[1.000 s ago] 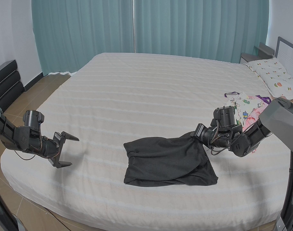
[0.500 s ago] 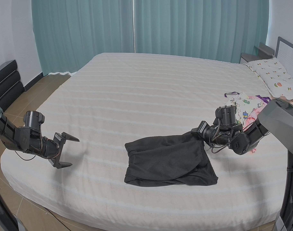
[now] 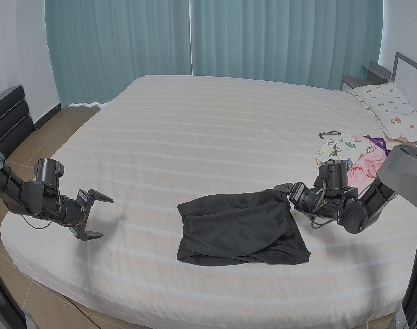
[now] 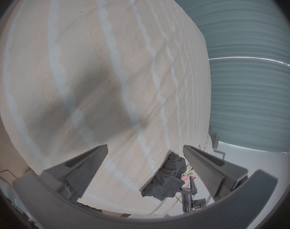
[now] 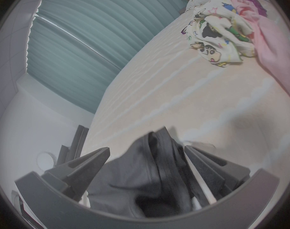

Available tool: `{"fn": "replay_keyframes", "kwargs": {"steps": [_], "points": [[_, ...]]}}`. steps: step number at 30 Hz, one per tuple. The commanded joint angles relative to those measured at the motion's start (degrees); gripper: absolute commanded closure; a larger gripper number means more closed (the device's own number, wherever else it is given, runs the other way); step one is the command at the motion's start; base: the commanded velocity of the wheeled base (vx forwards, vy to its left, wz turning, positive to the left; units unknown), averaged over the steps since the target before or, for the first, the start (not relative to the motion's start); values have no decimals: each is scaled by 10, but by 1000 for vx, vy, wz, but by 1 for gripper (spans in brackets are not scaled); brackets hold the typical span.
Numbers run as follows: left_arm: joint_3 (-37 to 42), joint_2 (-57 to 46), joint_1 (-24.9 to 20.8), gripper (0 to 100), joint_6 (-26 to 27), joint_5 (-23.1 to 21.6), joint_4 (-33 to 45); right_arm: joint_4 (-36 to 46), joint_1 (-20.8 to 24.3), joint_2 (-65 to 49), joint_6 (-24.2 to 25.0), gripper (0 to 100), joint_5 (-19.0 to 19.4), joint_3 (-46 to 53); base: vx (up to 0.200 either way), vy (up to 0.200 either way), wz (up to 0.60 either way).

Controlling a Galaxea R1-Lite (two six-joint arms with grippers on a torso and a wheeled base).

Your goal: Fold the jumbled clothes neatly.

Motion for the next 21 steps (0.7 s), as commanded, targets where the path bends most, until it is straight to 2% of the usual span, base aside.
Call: {"fn": "replay_keyframes", "kwargs": {"steps": [1, 3, 5, 8, 21], "points": [[1, 1, -4, 0, 0, 0, 0, -10, 6, -70, -87, 0, 4, 107, 0, 0, 0], [1, 1, -4, 0, 0, 0, 0, -28, 9, -75, -117, 0, 5, 133, 0, 0, 0], [1, 1, -4, 0, -1, 0, 0, -45, 10, -77, -127, 0, 5, 154, 0, 0, 0], [0, 5, -4, 0, -1, -1, 0, -110, 33, -60, -150, 0, 16, 189, 0, 0, 0], [0, 5, -4, 0, -1, -1, 0, -123, 61, -31, -167, 0, 13, 181, 0, 0, 0]]}}
